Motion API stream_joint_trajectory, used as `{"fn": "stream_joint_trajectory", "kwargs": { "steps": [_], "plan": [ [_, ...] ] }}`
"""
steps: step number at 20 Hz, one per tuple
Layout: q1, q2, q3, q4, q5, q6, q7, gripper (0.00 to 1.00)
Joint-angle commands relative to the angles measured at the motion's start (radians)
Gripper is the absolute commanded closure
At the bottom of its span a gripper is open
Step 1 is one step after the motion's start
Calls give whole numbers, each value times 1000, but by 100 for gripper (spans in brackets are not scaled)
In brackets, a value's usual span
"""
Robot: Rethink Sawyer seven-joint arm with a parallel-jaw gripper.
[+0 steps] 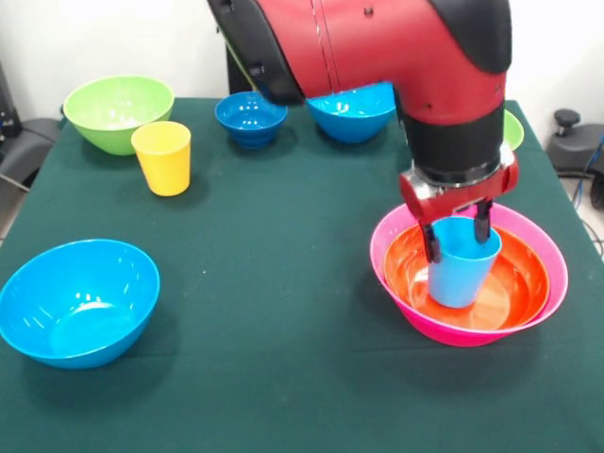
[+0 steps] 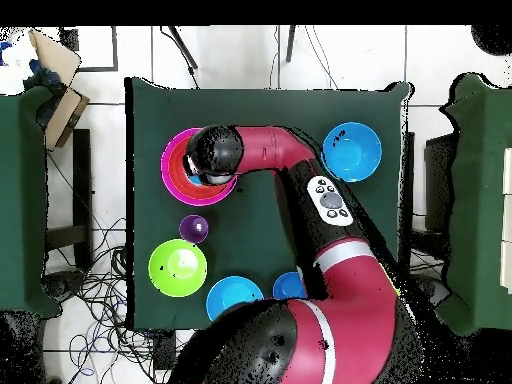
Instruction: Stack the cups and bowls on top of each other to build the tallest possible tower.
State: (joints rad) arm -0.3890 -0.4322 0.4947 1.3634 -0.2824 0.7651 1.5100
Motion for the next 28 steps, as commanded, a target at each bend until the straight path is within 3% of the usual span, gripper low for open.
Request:
{"fn": "stream_joint_trajectory", "kwargs": {
  "steps": [1, 6, 9, 15, 28],
  "plan": [
    [-39, -136, 45, 84, 10, 137, -83, 0],
    [-60, -170, 55, 103, 7, 167, -103, 0],
    [-76, -177, 36, 113, -37, 187, -145, 0],
    [-159, -106, 30, 54, -156, 183, -326, 0],
    [-301, -21, 87, -134, -345, 306, -653, 0]
  ]
}}
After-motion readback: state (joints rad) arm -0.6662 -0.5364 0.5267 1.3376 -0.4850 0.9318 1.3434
